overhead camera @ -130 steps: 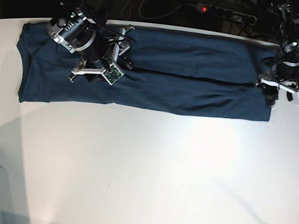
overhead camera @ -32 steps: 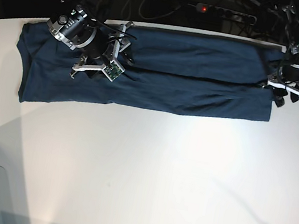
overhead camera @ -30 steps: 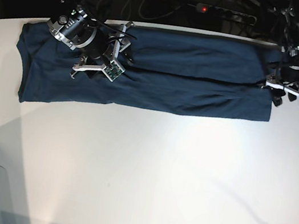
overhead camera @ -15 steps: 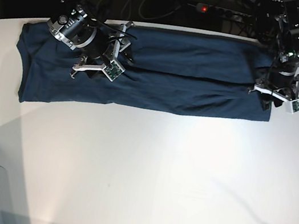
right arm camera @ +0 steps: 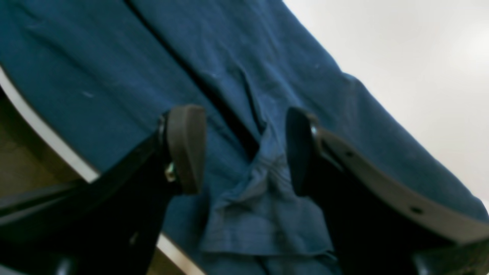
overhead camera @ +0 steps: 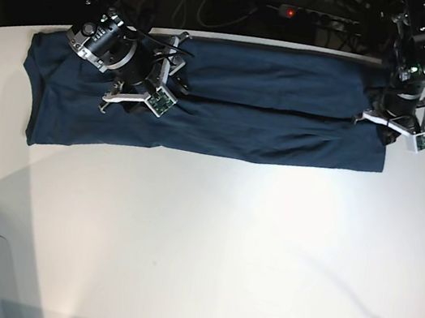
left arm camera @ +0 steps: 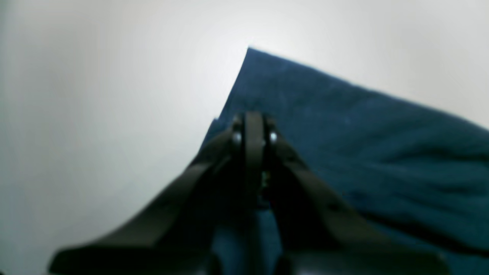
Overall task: Fold the T-shirt properly
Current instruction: 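Grasp the strip's other end with the left gripper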
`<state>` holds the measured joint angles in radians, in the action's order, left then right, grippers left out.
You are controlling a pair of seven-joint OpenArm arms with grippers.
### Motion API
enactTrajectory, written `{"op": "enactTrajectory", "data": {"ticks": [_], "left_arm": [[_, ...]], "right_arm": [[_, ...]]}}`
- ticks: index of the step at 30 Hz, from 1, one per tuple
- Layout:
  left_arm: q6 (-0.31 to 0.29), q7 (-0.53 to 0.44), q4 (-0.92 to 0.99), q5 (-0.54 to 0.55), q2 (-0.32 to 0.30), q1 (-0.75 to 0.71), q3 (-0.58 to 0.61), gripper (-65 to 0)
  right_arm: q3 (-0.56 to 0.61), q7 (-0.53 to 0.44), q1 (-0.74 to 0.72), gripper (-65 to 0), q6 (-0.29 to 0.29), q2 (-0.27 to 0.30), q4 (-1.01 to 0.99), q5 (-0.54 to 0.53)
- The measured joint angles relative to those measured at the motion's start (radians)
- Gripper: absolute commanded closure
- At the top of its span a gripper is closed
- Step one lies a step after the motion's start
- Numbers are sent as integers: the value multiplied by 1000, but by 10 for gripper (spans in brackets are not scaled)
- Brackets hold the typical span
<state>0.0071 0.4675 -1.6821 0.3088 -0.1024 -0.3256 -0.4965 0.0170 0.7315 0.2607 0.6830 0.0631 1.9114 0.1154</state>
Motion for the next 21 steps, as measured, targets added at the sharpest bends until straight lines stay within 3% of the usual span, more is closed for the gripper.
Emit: {"op": "enactTrajectory", "data": {"ticks": [21], "left_arm": [[-4,-6,-171,0,0,-148,-4,0]], "right_arm": [[0,-2,-2,-316,0,0,0,0]]}}
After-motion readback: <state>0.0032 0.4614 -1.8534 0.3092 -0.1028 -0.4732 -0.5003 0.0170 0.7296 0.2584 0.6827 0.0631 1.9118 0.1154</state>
